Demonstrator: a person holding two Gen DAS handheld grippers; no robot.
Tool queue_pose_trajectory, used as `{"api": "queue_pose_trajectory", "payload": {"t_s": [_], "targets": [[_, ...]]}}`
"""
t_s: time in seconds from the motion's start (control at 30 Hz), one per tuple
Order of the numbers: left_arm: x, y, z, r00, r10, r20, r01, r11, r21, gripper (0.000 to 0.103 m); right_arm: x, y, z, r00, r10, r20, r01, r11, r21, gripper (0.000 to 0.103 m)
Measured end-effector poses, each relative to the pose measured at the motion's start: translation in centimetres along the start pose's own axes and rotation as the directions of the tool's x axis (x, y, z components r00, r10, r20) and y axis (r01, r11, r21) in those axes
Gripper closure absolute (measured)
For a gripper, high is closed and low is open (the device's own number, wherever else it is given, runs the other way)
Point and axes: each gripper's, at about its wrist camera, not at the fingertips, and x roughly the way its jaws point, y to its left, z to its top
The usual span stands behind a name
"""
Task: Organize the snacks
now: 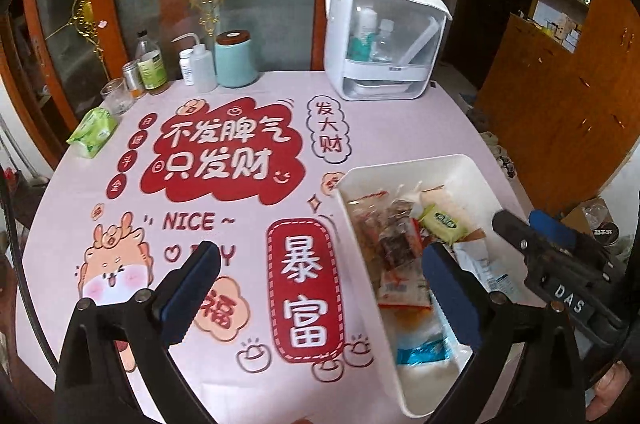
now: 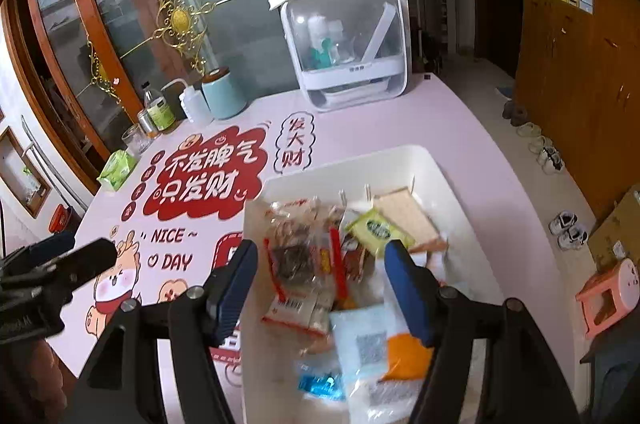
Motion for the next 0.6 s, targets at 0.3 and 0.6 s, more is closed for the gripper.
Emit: {"api": "queue_pose_trajectory", "payload": {"t_s": [0.3,0.6], "targets": [[-2.2,2.7,-1.6,1.0,0.007,-0.005,-0.007,1.0,0.003,0.003,-2.3,2.7,-3.3,1.0,-0.002,-0.029,0.003,0.999,0.034,0.036],[-6.1,5.7,-3.4,0.999,0.036,0.015,-0.037,0.999,0.035,0.003,-5.1,6.4,-5.4,0.997,-0.007,-0.078,0.011,0.999,0.049,0.036]]}}
